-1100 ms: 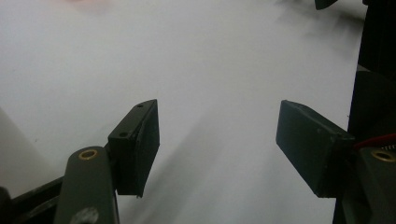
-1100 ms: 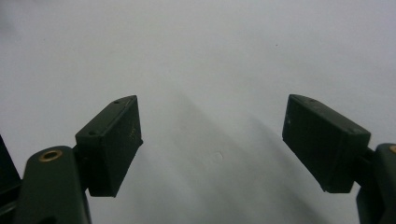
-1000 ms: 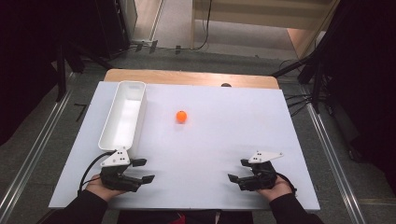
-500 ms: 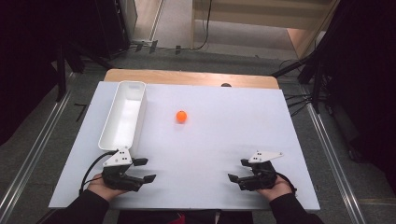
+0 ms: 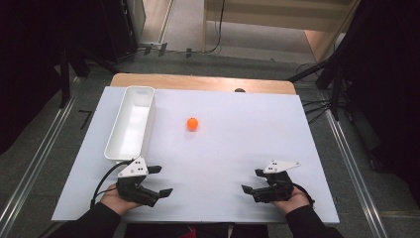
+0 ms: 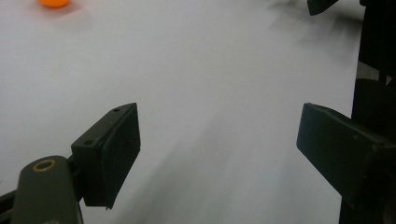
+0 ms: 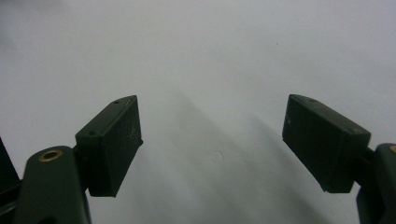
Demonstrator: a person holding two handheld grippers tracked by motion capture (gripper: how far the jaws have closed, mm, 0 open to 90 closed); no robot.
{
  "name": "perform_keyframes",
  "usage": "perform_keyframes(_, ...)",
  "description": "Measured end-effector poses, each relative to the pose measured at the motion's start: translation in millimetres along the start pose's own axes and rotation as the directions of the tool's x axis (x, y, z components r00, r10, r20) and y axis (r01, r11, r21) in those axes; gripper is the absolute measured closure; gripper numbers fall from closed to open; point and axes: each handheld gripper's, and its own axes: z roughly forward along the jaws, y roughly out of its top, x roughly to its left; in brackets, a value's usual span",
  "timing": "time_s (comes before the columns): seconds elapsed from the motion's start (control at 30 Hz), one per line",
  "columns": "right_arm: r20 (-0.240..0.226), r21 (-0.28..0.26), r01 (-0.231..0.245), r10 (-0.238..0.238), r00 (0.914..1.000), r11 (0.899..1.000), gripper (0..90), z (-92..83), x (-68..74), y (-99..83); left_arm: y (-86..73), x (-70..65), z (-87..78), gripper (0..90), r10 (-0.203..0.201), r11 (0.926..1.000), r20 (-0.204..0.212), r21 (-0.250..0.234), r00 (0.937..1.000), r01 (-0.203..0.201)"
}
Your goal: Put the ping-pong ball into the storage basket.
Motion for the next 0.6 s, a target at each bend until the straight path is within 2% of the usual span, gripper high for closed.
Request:
perform_keyframes(0.2, -0.003, 0.01, 0.009, -0.009, 1.0, 1.0, 18.5, 1.0, 0.9, -0.1, 6.1, -1.2, 3.0, 15.2, -0.029, 0.9996, 0.022, -0.003, 0.9993, 0.029)
perform_keyframes(0.4, 0.001, 0.016, 0.021, -0.021, 0.9998, 1.0, 18.5, 0.8, 1.5, 0.1, 11.8, -6.1, 8.2, 17.6, 0.007, 1.0, -0.001, 0.002, 1.0, -0.007)
perform_keyframes(0.47, 0.001, 0.016, 0.021, -0.021, 0.9998, 1.0, 18.5, 0.8, 1.4, 0.1, 12.3, -8.0, 9.8, 25.0, 0.019, 0.9998, -0.003, 0.001, 0.9998, -0.019)
perform_keyframes(0.6, 0.003, 0.02, 0.024, -0.024, 0.9997, 1.0, 18.5, 0.9, 2.0, 0.2, 13.5, -9.5, 12.9, 28.4, 0.012, 0.9999, 0.005, -0.006, 0.9999, -0.012)
